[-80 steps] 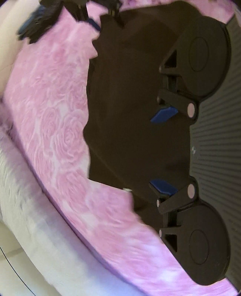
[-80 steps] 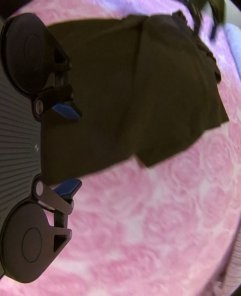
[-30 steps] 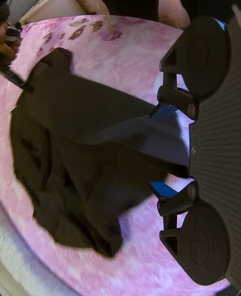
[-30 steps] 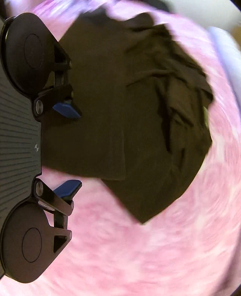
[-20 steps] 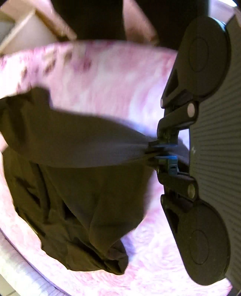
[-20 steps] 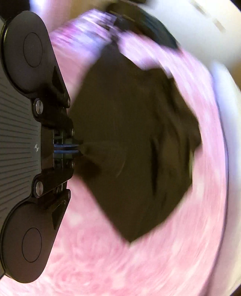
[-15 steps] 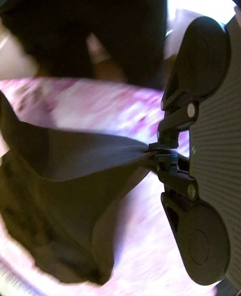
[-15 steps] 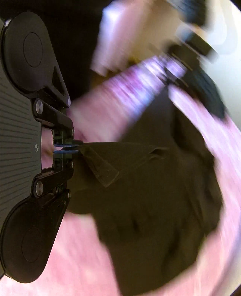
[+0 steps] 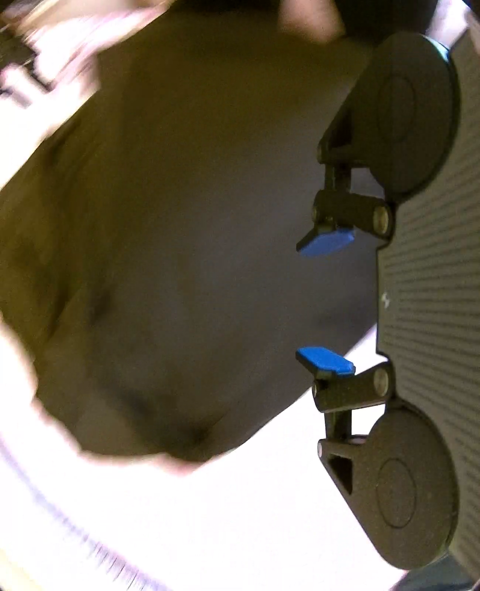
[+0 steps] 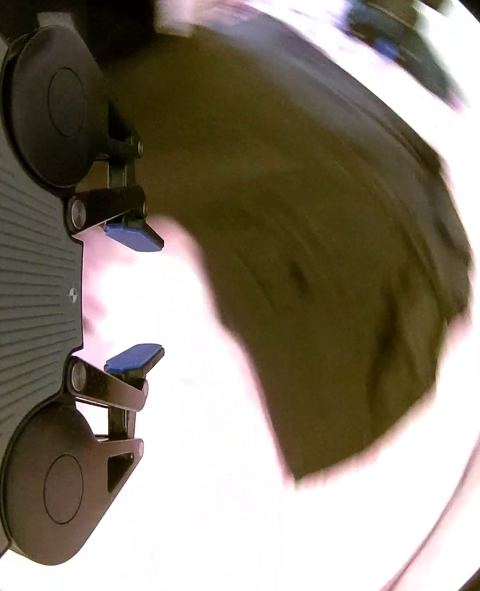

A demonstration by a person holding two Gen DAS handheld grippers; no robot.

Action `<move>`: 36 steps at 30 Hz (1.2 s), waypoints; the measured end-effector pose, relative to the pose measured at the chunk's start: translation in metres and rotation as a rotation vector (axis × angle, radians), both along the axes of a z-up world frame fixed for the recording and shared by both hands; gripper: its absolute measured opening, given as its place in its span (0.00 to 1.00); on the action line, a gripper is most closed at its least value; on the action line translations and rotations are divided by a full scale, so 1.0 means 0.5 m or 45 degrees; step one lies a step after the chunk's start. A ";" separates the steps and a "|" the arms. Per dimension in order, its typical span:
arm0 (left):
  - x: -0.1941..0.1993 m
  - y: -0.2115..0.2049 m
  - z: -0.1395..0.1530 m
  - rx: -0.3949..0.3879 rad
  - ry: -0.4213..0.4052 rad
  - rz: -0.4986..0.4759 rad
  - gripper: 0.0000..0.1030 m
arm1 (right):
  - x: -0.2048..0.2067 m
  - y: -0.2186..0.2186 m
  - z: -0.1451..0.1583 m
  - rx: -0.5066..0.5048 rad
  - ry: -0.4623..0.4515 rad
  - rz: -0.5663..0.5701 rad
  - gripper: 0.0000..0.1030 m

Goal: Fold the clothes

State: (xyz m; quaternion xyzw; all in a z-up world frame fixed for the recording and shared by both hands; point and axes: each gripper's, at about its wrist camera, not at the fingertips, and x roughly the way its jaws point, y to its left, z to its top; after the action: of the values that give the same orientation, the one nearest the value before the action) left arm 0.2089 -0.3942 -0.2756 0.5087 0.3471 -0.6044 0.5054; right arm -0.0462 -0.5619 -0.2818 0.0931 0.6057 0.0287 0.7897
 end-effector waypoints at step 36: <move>0.440 -0.360 -0.052 -0.363 0.224 0.993 0.27 | 0.581 -0.292 0.015 -0.273 -0.368 -0.476 0.19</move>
State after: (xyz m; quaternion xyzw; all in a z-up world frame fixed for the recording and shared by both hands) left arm 0.4289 -0.5740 -0.3017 0.2109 0.4683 -0.4510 0.7299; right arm 0.2442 -0.7079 -0.2743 0.1141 0.4585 -0.1690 0.8650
